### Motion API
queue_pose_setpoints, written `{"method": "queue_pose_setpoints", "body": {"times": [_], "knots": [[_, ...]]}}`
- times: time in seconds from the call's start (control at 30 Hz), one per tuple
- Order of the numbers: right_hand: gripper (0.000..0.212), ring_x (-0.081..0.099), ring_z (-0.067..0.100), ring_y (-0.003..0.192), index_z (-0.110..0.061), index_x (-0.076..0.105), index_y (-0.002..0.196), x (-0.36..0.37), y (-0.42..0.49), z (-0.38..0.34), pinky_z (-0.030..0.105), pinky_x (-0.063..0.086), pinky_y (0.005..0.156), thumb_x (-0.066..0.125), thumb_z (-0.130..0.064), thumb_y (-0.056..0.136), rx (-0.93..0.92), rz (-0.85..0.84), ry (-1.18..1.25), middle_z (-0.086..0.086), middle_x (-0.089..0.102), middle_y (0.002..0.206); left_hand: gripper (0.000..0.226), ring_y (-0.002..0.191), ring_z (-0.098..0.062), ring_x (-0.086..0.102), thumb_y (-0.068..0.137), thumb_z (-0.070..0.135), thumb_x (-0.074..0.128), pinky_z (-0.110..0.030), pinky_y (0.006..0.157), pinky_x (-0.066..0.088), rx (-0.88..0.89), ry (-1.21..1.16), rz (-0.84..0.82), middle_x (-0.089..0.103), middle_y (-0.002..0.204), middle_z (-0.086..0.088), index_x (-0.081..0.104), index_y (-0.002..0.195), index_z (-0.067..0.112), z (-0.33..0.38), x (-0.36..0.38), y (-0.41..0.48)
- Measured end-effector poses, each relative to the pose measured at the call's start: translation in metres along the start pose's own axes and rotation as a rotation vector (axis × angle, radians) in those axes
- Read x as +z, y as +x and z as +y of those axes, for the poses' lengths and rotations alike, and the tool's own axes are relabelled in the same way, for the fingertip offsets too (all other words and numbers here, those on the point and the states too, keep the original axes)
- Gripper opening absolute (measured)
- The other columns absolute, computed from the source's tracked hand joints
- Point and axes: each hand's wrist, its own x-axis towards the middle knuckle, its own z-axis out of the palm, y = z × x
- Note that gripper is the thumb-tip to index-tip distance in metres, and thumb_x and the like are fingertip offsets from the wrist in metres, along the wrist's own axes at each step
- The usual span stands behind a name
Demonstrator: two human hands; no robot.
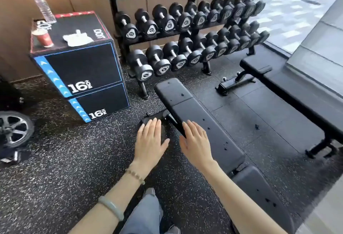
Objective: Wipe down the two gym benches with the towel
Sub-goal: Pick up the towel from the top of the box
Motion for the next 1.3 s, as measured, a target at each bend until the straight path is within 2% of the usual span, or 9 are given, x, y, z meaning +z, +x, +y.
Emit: {"method": "queue_pose_setpoints", "body": {"times": [0.13, 0.3, 0.47, 0.6, 0.77, 0.93, 1.1, 1.3], "knots": [[0.046, 0.055, 0.032, 0.118, -0.004, 0.058, 0.125, 0.021, 0.042, -0.034, 0.042, 0.044, 0.099, 0.052, -0.03, 0.088, -0.098, -0.037, 0.065, 0.014, 0.06, 0.126, 0.071, 0.129, -0.028, 0.045, 0.084, 0.048, 0.061, -0.044, 0.108, 0.032, -0.144, 0.027, 0.026, 0.05, 0.138, -0.015, 0.045, 0.135, 0.001, -0.046, -0.003, 0.009], [0.051, 0.056, 0.031, 0.117, -0.004, 0.059, 0.124, 0.056, 0.107, -0.085, 0.041, 0.044, 0.098, 0.037, -0.034, 0.09, -0.206, -0.078, 0.079, 0.014, 0.061, 0.125, 0.069, 0.129, -0.028, 0.044, 0.086, 0.048, 0.056, -0.044, 0.109, 0.032, -0.251, 0.05, 0.025, 0.048, 0.139, -0.015, 0.044, 0.136, 0.001, -0.114, 0.004, 0.03], [0.051, 0.054, 0.031, 0.119, -0.004, 0.057, 0.126, 0.102, 0.184, -0.14, 0.042, 0.045, 0.098, 0.037, -0.035, 0.091, -0.281, -0.113, 0.147, 0.014, 0.059, 0.127, 0.069, 0.13, -0.027, 0.044, 0.087, 0.048, 0.057, -0.043, 0.109, 0.031, -0.347, 0.07, 0.017, 0.048, 0.139, -0.014, 0.044, 0.136, 0.001, -0.199, 0.014, 0.063], [0.046, 0.055, 0.031, 0.118, -0.003, 0.058, 0.125, 0.131, 0.247, -0.181, 0.042, 0.046, 0.097, 0.048, -0.031, 0.089, -0.313, -0.098, 0.182, 0.014, 0.06, 0.125, 0.069, 0.131, -0.027, 0.041, 0.088, 0.05, 0.054, -0.042, 0.109, 0.031, -0.407, 0.081, 0.014, 0.046, 0.141, -0.013, 0.043, 0.137, 0.002, -0.263, 0.013, 0.098], [0.05, 0.057, 0.032, 0.115, -0.001, 0.059, 0.122, 0.162, 0.314, -0.224, 0.043, 0.048, 0.095, 0.038, -0.034, 0.09, -0.344, -0.103, 0.2, 0.016, 0.061, 0.122, 0.069, 0.13, -0.027, 0.043, 0.087, 0.049, 0.057, -0.042, 0.109, 0.031, -0.447, 0.102, 0.027, 0.048, 0.139, -0.014, 0.044, 0.136, 0.002, -0.332, 0.014, 0.137], [0.049, 0.056, 0.033, 0.115, -0.002, 0.059, 0.123, 0.192, 0.369, -0.246, 0.043, 0.048, 0.095, 0.04, -0.033, 0.09, -0.365, -0.108, 0.228, 0.015, 0.061, 0.123, 0.068, 0.13, -0.027, 0.043, 0.088, 0.049, 0.053, -0.043, 0.108, 0.032, -0.474, 0.115, 0.015, 0.048, 0.139, -0.014, 0.044, 0.136, 0.001, -0.377, 0.027, 0.17], [0.048, 0.057, 0.034, 0.113, -0.002, 0.059, 0.121, 0.228, 0.424, -0.254, 0.042, 0.048, 0.094, 0.043, -0.032, 0.088, -0.386, -0.13, 0.239, 0.015, 0.062, 0.121, 0.066, 0.13, -0.026, 0.043, 0.092, 0.05, 0.04, -0.044, 0.11, 0.029, -0.506, 0.126, 0.003, 0.048, 0.139, -0.013, 0.043, 0.136, 0.002, -0.41, 0.047, 0.21], [0.044, 0.058, 0.034, 0.111, -0.002, 0.061, 0.12, 0.277, 0.513, -0.264, 0.042, 0.049, 0.093, 0.05, -0.028, 0.086, -0.419, -0.129, 0.26, 0.015, 0.063, 0.12, 0.068, 0.127, -0.027, 0.046, 0.086, 0.047, 0.057, -0.045, 0.108, 0.033, -0.567, 0.112, 0.0, 0.05, 0.137, -0.013, 0.045, 0.135, 0.001, -0.464, 0.073, 0.283]]}}
